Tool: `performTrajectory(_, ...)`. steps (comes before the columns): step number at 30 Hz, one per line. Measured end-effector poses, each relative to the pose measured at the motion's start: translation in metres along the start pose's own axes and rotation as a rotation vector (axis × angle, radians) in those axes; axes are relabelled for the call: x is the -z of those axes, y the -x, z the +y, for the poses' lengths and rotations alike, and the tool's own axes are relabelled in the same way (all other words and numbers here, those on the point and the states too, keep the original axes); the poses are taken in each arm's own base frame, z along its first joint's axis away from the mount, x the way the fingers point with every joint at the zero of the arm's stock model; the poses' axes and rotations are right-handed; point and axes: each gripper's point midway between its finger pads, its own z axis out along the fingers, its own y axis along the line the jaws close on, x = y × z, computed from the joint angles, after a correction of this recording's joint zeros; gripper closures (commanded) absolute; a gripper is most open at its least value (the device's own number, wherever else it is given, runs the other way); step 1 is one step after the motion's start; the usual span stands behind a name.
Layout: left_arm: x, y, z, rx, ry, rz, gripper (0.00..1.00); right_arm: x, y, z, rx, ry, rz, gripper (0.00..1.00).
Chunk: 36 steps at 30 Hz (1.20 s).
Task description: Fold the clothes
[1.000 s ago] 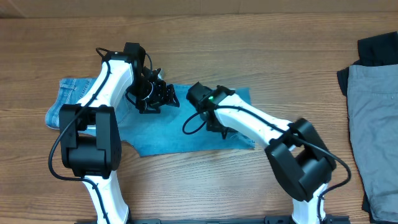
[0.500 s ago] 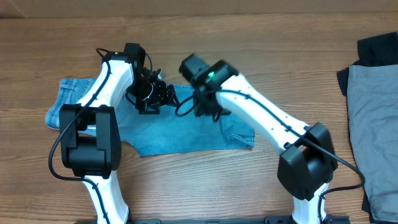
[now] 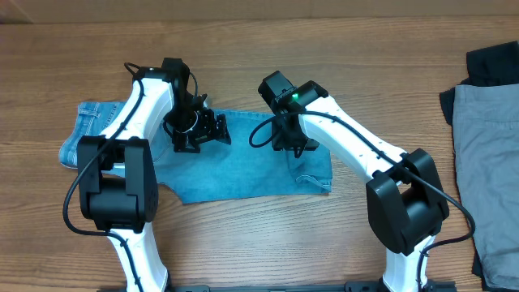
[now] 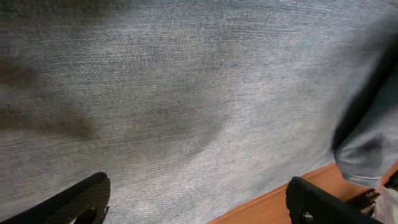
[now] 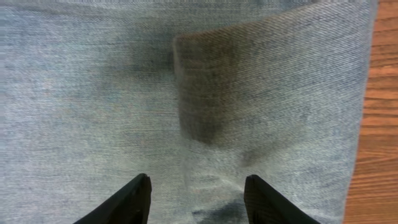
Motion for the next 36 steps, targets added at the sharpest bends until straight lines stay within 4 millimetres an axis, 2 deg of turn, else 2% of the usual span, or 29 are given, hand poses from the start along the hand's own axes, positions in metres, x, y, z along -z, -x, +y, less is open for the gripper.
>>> performTrajectory(5, 0.000, 0.000, 0.001, 0.000, 0.009, -0.001, 0.06, -0.011, -0.002, 0.002, -0.011, -0.005, 0.017, 0.36)
performTrajectory(10, 0.000, 0.000, 0.002, 0.000, 0.012, -0.002, 0.06, -0.034, -0.007, 0.000, -0.009, -0.045, 0.053, 0.41)
performTrajectory(13, 0.000, 0.000, 0.002, 0.000, 0.014, -0.002, 0.06, -0.035, -0.006, 0.000, -0.009, -0.045, 0.046, 0.42)
performTrajectory(14, 0.000, 0.000, 0.002, 0.000, 0.014, -0.002, 0.06, -0.036, -0.006, 0.000, -0.010, -0.046, 0.047, 0.46)
performTrajectory(16, 0.000, 0.000, 0.002, 0.000, 0.014, -0.002, 0.06, -0.040, -0.005, -0.001, -0.011, -0.059, 0.049, 0.65)
performTrajectory(19, 0.000, 0.000, 0.002, 0.000, 0.014, -0.002, 0.05, -0.046, -0.005, -0.002, -0.012, -0.068, 0.051, 0.75)
performTrajectory(21, 0.000, 0.000, 0.002, 0.000, 0.014, -0.002, 0.05, -0.046, -0.003, -0.001, -0.011, -0.062, 0.044, 0.96)
performTrajectory(26, 0.000, 0.000, 0.002, 0.000, 0.014, -0.002, 0.05, -0.046, -0.002, 0.000, -0.030, -0.059, 0.040, 0.96)
performTrajectory(30, 0.000, 0.000, 0.002, -0.001, 0.014, -0.002, 0.05, -0.041, -0.003, 0.000, -0.035, -0.061, 0.057, 0.96)
performTrajectory(36, 0.000, 0.000, 0.003, -0.013, 0.014, 0.000, 0.04, 0.004, 0.026, 0.026, -0.084, 0.046, 0.019, 0.96)
